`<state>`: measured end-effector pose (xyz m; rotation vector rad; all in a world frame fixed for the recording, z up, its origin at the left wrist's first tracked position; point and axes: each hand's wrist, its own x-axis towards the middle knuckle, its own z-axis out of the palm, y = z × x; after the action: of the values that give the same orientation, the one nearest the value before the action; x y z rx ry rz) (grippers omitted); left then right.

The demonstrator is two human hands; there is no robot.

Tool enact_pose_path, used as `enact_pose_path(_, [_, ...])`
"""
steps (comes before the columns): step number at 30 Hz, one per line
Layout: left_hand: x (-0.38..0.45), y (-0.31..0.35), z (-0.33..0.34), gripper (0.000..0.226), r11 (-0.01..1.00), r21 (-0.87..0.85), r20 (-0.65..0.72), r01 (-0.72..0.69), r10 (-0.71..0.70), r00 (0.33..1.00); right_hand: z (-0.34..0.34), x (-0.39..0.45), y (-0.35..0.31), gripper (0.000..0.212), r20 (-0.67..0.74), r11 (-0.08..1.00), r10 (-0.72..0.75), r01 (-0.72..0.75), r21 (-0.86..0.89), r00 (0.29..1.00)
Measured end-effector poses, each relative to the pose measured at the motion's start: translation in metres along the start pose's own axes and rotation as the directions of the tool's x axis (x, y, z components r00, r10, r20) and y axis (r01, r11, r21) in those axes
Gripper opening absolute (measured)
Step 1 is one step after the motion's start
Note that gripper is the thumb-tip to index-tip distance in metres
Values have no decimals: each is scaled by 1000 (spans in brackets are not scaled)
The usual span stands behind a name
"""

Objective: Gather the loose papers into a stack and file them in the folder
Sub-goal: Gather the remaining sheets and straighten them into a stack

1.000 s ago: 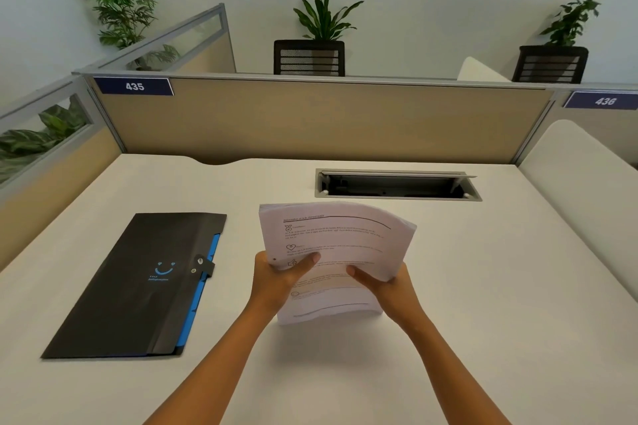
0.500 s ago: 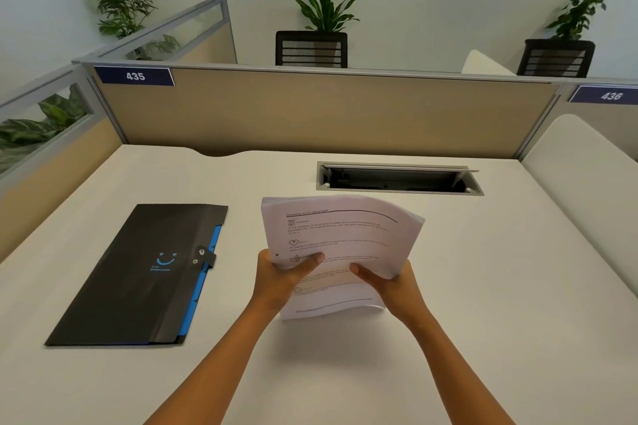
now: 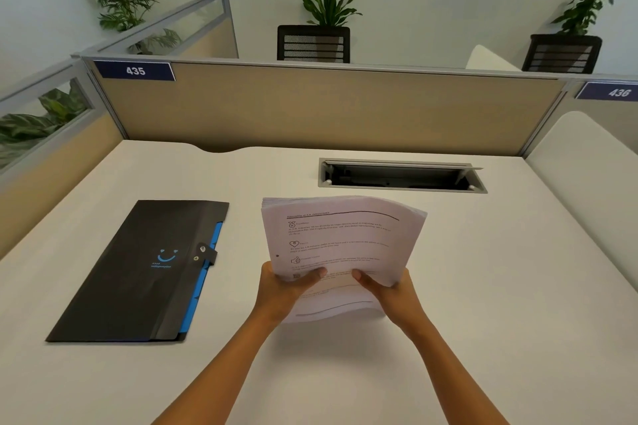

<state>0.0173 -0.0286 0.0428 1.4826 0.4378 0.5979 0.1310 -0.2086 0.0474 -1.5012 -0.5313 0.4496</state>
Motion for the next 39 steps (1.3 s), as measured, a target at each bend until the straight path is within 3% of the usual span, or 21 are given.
enact_pose_path(5, [5, -7, -4, 53, 998, 33, 20, 58, -58, 998, -2, 4, 0, 40, 16, 998, 47, -46, -52, 999])
enact_pose_path(8, [11, -8, -9, 46, 986, 70, 12, 152, -153, 988, -7, 6, 3, 27, 36, 992, 76, -72, -99, 996])
enact_pose_path(11, [18, -9, -15, 52, 943, 170, 8, 287, -293, 956, -11, 8, 10, 30, 90, 977, 170, -155, -149, 981])
enact_pose_path(16, [23, -18, -27, 37, 855, 286, 67, 432, -468, 881, -10, 7, 24, 33, 169, 931, 319, -275, -239, 933])
enact_pose_path(25, [20, -29, -49, 14, 812, 383, 26, 440, -486, 874, -15, 1, 57, 35, 80, 866, 452, -416, -276, 888])
enact_pose_path(28, [23, -27, -65, 13, 824, 404, -97, 398, -394, 914, -18, 1, 62, 32, 46, 854, 472, -443, -274, 881])
enact_pose_path(31, [32, -23, -83, 15, 848, 450, -262, 282, -176, 949, -20, 1, 64, 30, 35, 851, 478, -453, -267, 878])
enact_pose_path(35, [43, -13, -115, 22, 839, 527, -458, 138, 143, 877, -22, 3, 66, 29, 41, 848, 488, -463, -259, 872])
enact_pose_path(39, [49, -17, -152, 28, 723, 650, -548, 232, 235, 803, -22, 3, 69, 27, 33, 848, 483, -458, -266, 875])
